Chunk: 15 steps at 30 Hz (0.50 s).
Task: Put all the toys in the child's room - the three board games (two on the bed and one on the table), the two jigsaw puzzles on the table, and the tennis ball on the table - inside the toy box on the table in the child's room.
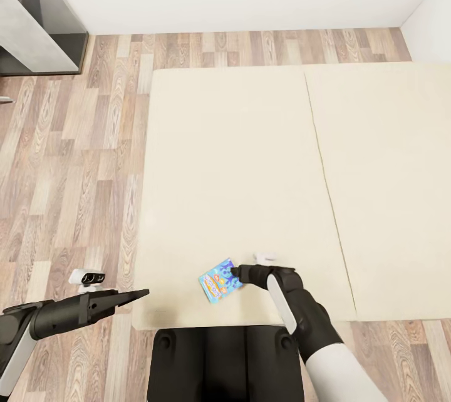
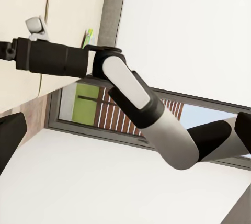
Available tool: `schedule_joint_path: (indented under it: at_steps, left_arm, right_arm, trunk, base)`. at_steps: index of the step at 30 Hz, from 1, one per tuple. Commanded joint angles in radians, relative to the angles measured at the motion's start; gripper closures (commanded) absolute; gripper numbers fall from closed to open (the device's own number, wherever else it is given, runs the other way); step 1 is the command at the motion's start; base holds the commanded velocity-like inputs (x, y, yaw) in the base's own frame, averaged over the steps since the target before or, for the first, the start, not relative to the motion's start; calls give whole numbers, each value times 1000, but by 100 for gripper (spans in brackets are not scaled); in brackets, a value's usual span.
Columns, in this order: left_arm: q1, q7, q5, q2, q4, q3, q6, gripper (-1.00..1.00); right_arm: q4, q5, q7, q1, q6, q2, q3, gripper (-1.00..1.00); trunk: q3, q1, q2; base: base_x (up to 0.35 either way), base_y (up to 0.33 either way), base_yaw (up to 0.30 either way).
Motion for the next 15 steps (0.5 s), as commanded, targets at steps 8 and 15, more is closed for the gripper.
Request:
schedule_joint_path:
  at_steps: [8, 15]
  left_arm:
    - [0, -4, -1, -2, 0, -1, 10, -100]
    - [0, -4, -1, -3, 0, -2, 9, -100]
  right_arm:
    - [-5, -4, 5, 1, 4, 3, 64, -100]
    - [-2, -13, 11, 1, 3, 3, 92, -100]
  trunk:
    - [-1, 1, -2]
    - [-1, 1, -2]
  base:
    - [0, 0, 0]
    - [0, 0, 0]
